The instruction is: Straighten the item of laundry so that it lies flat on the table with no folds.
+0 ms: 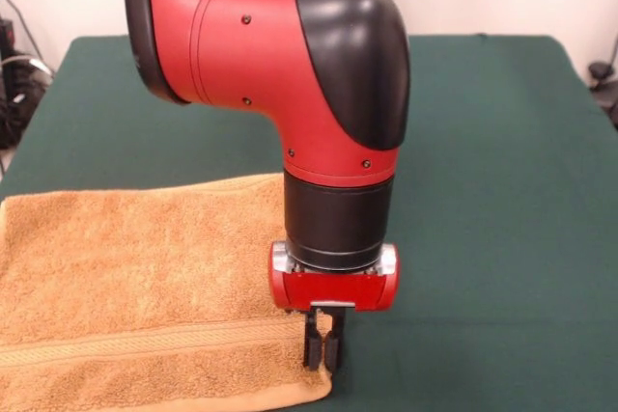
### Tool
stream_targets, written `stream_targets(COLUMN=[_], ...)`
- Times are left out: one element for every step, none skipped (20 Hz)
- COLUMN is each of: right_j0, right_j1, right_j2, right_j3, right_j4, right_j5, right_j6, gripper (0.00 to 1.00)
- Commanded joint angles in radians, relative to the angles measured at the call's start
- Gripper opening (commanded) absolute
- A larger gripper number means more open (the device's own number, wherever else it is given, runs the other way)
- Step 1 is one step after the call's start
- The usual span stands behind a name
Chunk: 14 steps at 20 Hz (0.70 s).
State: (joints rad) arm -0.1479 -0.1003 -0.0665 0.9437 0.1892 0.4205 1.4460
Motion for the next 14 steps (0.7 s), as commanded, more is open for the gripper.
stream_targets(right_j0=[0.046,0.047,0.046,0.045,0.041,0.038,0.038,0.04,0.041,0.041,0.042,0.043,0.043,0.045], right_j1=[0.096,0.096,0.095,0.094,0.09,0.089,0.089,0.09,0.09,0.091,0.091,0.092,0.092,0.093], right_j2=[0.078,0.077,0.077,0.08,0.087,0.092,0.092,0.089,0.086,0.085,0.084,0.083,0.082,0.079], right_j3=[0.105,0.106,0.108,0.112,0.119,0.124,0.123,0.121,0.119,0.118,0.117,0.116,0.115,0.113], right_j4=[0.048,0.048,0.048,0.047,0.047,0.045,0.046,0.046,0.046,0.047,0.047,0.047,0.047,0.047], right_j5=[-0.016,-0.019,-0.025,-0.035,-0.05,-0.06,-0.06,-0.058,-0.056,-0.053,-0.051,-0.05,-0.049,-0.046], right_j6=[0.275,0.276,0.276,0.278,0.278,0.276,0.277,0.277,0.277,0.277,0.276,0.276,0.276,0.276], gripper=[0.0,0.0,0.0,0.0,0.0,0.0,0.0,0.0,0.0,0.0,0.0,0.0,0.0,0.0])
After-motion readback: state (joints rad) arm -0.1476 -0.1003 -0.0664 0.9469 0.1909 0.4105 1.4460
